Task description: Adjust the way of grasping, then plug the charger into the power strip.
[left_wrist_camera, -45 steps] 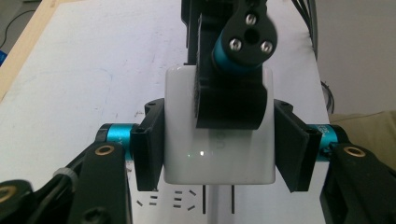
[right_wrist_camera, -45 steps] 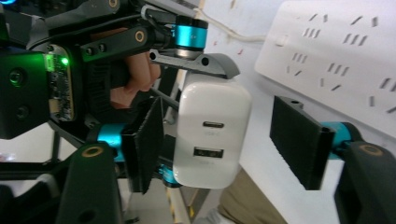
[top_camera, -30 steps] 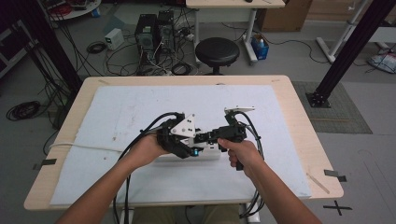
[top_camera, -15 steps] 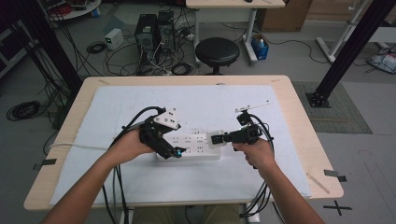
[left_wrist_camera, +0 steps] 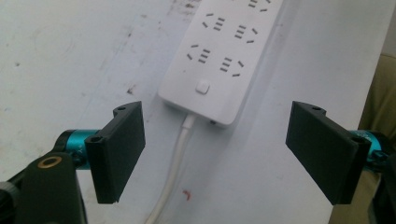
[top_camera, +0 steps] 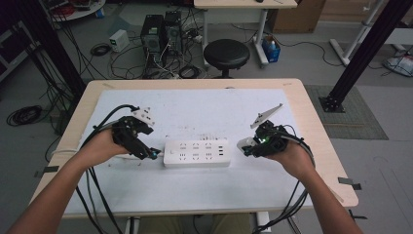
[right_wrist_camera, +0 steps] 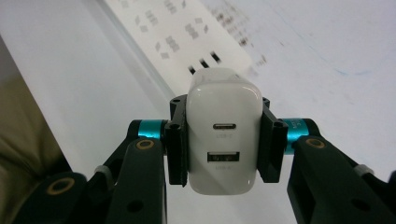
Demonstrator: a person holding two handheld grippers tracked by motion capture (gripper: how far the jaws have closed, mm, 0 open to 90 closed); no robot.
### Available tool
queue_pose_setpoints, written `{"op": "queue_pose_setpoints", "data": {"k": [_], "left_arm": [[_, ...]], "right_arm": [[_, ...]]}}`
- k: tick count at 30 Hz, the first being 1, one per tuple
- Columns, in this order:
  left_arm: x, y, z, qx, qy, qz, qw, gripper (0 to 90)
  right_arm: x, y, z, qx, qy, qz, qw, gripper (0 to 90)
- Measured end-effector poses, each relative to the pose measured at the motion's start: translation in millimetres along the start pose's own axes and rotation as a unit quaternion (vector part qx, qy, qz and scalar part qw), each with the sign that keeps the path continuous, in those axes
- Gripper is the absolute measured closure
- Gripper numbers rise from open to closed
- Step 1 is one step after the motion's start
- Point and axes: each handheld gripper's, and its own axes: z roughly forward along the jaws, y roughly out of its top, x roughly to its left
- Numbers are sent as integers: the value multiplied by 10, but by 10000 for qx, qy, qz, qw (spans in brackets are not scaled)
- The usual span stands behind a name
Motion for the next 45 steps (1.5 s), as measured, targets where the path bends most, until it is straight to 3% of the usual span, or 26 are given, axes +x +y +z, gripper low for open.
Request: {"op": "queue_pose_setpoints", "data": {"k": [7,10,14,16,20,28,34,40,45], "left_arm": [[96,-58,-100,306,94,90,9994,198],[143,-108,-106,381,147,34,9992,198],[197,-185,-134,412,232,-53,9989,198],[211,-216,-151,454,343,-4,9984,198],[211,-257,-170,454,541,-96,9975,198],[200,-264,-182,366,503,-32,9981,198],[223,-307,-168,348,440,-102,9984,198],[236,-351,-111,353,502,-131,9980,198],[205,-383,-105,206,528,-209,9982,198]], "right_arm": [[-79,1,-181,532,-160,-363,9978,618],[-98,-4,-258,717,-230,-453,9961,618],[-123,-19,-325,804,-337,-464,9951,618],[-141,-29,-345,879,-386,-493,9942,618],[-161,-43,-363,958,-461,-452,9933,618],[-173,15,-330,880,-468,-456,9940,618],[-152,177,-285,757,-326,-574,9949,618],[-102,442,-164,795,-235,-806,9933,618],[-104,702,-9,812,-86,-1060,9910,618]]}}
